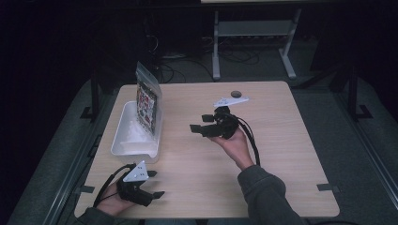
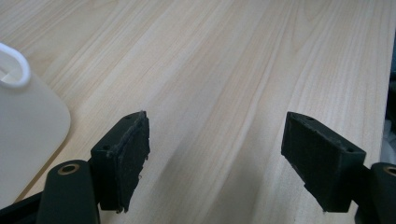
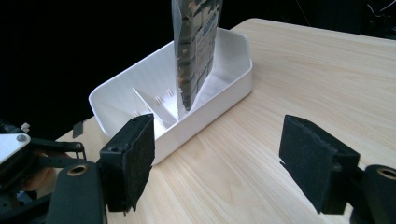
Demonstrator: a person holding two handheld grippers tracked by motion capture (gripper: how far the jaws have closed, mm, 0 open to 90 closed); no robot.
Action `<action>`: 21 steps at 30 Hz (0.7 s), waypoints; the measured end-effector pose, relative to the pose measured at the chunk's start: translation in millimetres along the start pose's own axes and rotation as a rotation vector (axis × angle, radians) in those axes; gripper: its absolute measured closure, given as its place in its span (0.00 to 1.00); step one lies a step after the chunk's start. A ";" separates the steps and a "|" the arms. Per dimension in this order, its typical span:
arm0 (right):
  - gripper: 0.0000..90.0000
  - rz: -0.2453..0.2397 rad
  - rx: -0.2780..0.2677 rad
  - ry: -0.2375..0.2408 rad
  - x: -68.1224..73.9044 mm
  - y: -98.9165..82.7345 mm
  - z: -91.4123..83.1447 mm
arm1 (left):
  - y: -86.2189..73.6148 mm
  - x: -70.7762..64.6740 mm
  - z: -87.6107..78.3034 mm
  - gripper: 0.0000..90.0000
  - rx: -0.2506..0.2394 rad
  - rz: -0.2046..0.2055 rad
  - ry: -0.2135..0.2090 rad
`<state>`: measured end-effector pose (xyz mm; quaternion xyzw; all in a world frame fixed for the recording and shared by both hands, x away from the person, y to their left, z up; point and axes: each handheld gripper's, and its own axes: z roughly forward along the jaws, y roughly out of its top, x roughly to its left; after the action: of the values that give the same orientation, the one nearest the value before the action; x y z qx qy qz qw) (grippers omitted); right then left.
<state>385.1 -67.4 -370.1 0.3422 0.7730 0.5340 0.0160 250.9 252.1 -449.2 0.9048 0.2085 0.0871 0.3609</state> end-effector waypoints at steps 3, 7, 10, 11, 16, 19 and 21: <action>0.29 0.005 0.005 0.001 -2.1 -3.1 -3.7 | -0.1 -0.1 0.1 0.26 -0.002 -0.002 0.000; 0.28 0.010 0.006 0.001 -5.0 -7.8 -8.7 | 0.0 0.2 0.2 0.25 -0.001 -0.003 -0.001; 0.28 0.014 0.009 0.001 -7.3 -11.8 -13.4 | -0.1 0.5 0.2 0.25 0.000 -0.002 0.000; 0.29 0.018 0.010 0.003 -8.1 -13.1 -15.0 | -0.1 0.8 0.2 0.25 0.001 -0.002 -0.001; 0.29 0.023 0.013 0.011 -11.2 -20.0 -24.7 | 0.1 0.7 0.1 0.25 -0.001 -0.004 -0.002; 0.28 0.032 0.011 0.004 -13.4 -25.6 -32.4 | -0.1 0.9 0.6 0.25 0.001 -0.005 -0.002; 0.28 0.037 0.008 0.002 -15.8 -29.6 -37.7 | -0.1 0.8 0.7 0.25 0.001 -0.005 -0.001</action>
<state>367.3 -112.5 -384.0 0.3559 0.7689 0.5312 0.0041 251.8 252.2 -449.8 0.9045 0.2105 0.0855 0.3609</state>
